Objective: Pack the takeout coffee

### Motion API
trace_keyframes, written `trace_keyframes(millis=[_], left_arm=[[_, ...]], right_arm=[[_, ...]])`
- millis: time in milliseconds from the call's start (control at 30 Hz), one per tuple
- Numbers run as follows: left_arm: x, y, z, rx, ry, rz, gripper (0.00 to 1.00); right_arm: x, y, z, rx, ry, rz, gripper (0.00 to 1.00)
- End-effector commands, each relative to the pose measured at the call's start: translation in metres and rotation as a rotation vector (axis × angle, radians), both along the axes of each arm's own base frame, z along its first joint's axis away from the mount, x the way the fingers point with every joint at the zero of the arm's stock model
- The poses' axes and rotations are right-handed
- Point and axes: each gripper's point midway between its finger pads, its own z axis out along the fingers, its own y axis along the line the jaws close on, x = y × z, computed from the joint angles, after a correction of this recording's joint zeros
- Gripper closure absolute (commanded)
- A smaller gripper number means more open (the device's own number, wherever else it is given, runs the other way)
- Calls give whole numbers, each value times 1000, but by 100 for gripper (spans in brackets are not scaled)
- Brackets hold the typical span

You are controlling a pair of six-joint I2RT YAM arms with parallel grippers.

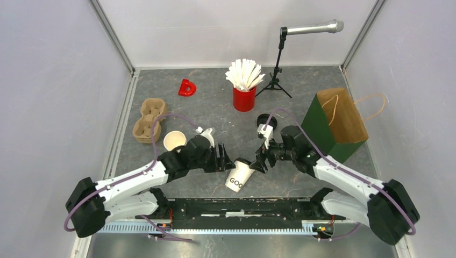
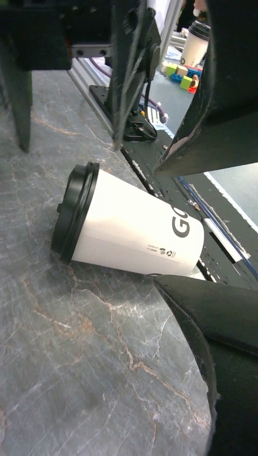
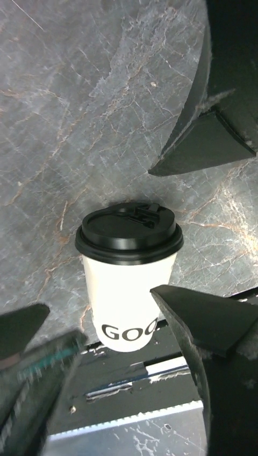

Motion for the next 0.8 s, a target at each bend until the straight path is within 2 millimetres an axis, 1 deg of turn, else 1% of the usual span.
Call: trace_keyframes(millis=[0,67,100,167,200,233,267,300,333,400,433,533,700,767], left_arm=[[12,-6,13,-58,-30,-41,27],[12,-8,17,-70,-32,-58,27],[11,-8,17,-72,-32,-66,27],[7,-6,14,-76,-26,-71,26],[5,-4,12,-72,-23,-73,26],[4,-2,10,-66,-25,-82,25],[2,-2,10,-60,-22,-98,24],[0,-3,10,-50,-22,-123,22],[-2,-2,8,-38,-21,-141,21],[0,0,7,-18,-24,-139,20],[1,1,7,-16,-28,-128,20],[2,1,5,-31,-20,-107,20],[-5,-8,-7,-74,32,-134,24],[-8,-14,-9,-126,50,-136,26]], right_arm=[[-8,8,43,155,-112,-4,14],[-1,-1,40,101,-218,-6,8],[0,-4,34,65,-219,-7,7],[2,-8,24,5,-133,-50,9],[1,-8,20,2,-76,-84,12],[0,-9,15,14,-1,-153,13],[1,-9,15,46,40,-220,13],[-1,-12,9,80,109,-304,13],[3,-15,10,139,140,-403,10],[0,-17,15,276,218,-542,3],[-2,-18,21,355,234,-584,2],[-12,-17,28,528,332,-667,2],[-32,-2,11,521,442,-700,2],[-37,2,5,523,465,-712,2]])
